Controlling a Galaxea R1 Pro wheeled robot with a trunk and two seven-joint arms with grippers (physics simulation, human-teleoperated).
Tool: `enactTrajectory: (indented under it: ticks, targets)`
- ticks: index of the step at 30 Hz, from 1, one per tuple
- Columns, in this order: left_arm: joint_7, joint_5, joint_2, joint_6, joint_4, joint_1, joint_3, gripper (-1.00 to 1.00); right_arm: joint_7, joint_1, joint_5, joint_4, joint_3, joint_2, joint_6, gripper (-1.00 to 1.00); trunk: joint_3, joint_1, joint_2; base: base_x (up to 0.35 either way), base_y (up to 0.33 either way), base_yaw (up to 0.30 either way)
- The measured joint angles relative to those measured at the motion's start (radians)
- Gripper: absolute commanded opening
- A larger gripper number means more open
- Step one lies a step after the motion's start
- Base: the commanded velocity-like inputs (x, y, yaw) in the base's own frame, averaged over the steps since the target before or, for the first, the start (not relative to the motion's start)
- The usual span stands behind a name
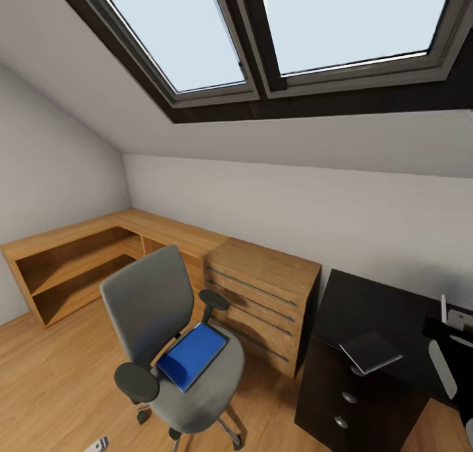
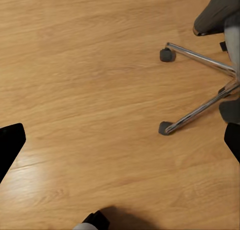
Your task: In the bedroom, organize the workspace by keeping the computer under the desk, ensuring the monitor is on the desk, placing the keyboard on the desk next to the monitor, placing the mouse on the desk next to the keyboard, moving the folder from the swivel chair onto the desk next to the mouse, stacking the notebook on top of the folder with the pen on top of the notebook, and positioning the swivel chair next to the desk.
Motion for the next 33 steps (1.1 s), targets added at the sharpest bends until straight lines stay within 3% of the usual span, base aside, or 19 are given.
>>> enactTrajectory:
  ticks: [4,6,10,13,21,33]
  targets:
    - [0.0,-0.001,0.0,-0.001,0.0,0.0,0.0,1.0,0.005,0.0,0.001,0.006,0.002,0.001,-0.008,-1.0,0.0,0.0,0.0,0.0,0.0,-0.015]
    - [-0.011,0.009,0.011,-0.01,-0.003,0.011,0.011,1.0,0.014,-0.011,-0.011,0.017,0.004,0.012,0.003,-1.0,0.0,0.0,0.0,0.0,0.0,0.0]
    - [-0.032,0.006,0.009,-0.012,-0.001,0.033,0.024,1.0,0.012,-0.034,-0.01,0.032,0.005,0.035,0.012,-1.0,0.0,0.0,0.0,0.0,0.0,0.0]
    - [-0.027,-0.003,-0.003,-0.022,0.002,0.049,0.009,1.0,0.006,-0.017,0.004,0.015,0.007,0.052,-0.004,-1.0,0.0,0.0,0.0,0.0,0.0,0.0]
    - [0.016,-0.008,0.003,-0.063,0.011,0.095,-0.008,1.0,0.001,-0.004,0.014,-0.03,0.006,0.095,-0.025,-1.0,0.0,0.0,0.0,0.0,0.0,0.0]
    - [0.03,-0.014,0.007,-0.121,0.035,0.158,-0.016,1.0,-0.048,0.001,0.009,-0.076,0.0,0.114,-0.024,-1.0,0.0,0.0,0.0,0.0,0.0,0.0]
